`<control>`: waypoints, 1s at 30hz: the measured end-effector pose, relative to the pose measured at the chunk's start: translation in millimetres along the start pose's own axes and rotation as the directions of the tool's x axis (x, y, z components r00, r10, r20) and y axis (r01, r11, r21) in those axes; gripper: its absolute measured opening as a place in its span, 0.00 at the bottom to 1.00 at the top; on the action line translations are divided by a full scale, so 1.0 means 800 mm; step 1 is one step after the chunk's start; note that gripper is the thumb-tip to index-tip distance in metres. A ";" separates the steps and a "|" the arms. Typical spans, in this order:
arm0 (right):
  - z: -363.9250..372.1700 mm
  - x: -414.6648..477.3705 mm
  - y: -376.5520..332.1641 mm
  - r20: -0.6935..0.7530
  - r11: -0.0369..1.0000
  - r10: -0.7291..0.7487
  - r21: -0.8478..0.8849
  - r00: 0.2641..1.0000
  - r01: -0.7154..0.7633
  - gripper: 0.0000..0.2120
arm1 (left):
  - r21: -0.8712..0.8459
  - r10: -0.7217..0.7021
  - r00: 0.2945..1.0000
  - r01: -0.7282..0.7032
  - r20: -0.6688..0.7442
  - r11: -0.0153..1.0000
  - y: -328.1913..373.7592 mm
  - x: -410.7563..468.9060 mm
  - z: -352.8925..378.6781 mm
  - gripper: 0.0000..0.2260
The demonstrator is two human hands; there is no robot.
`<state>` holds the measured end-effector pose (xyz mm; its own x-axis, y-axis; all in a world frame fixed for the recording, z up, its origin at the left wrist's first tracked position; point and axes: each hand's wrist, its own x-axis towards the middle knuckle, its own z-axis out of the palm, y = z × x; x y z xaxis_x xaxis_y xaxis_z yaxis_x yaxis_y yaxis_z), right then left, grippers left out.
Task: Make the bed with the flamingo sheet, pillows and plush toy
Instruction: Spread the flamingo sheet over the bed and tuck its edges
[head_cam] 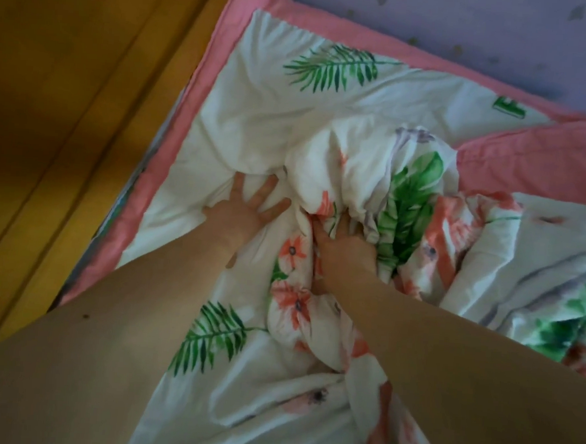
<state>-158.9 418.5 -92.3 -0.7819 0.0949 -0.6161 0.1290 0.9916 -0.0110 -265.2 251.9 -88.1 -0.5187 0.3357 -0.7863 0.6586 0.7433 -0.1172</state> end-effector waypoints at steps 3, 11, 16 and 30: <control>0.001 0.001 -0.003 -0.004 1.000 0.004 -0.022 1.000 -0.004 0.56 | -0.004 0.011 1.000 -0.011 -0.010 1.000 -0.003 0.001 0.001 0.70; -0.002 -0.006 -0.002 -0.004 0.998 0.012 0.057 1.000 -0.011 0.55 | -0.042 0.013 1.000 -0.013 -0.020 0.999 -0.001 -0.004 0.003 0.69; -0.015 -0.014 0.001 0.005 0.998 0.009 0.059 1.000 -0.009 0.48 | -0.051 0.027 0.999 -0.028 -0.031 0.998 -0.001 -0.005 0.002 0.68; -0.002 -0.066 0.027 -0.178 0.924 0.010 0.377 0.984 0.059 0.27 | -0.051 0.017 0.990 -0.025 -0.138 0.998 0.004 -0.033 0.014 0.49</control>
<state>-116.2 435.0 -58.9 -0.8767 0.1192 -0.4660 0.3032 0.8891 -0.3429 -243.3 239.0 -74.9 -0.5777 0.4253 -0.6967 0.6426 0.7633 -0.0669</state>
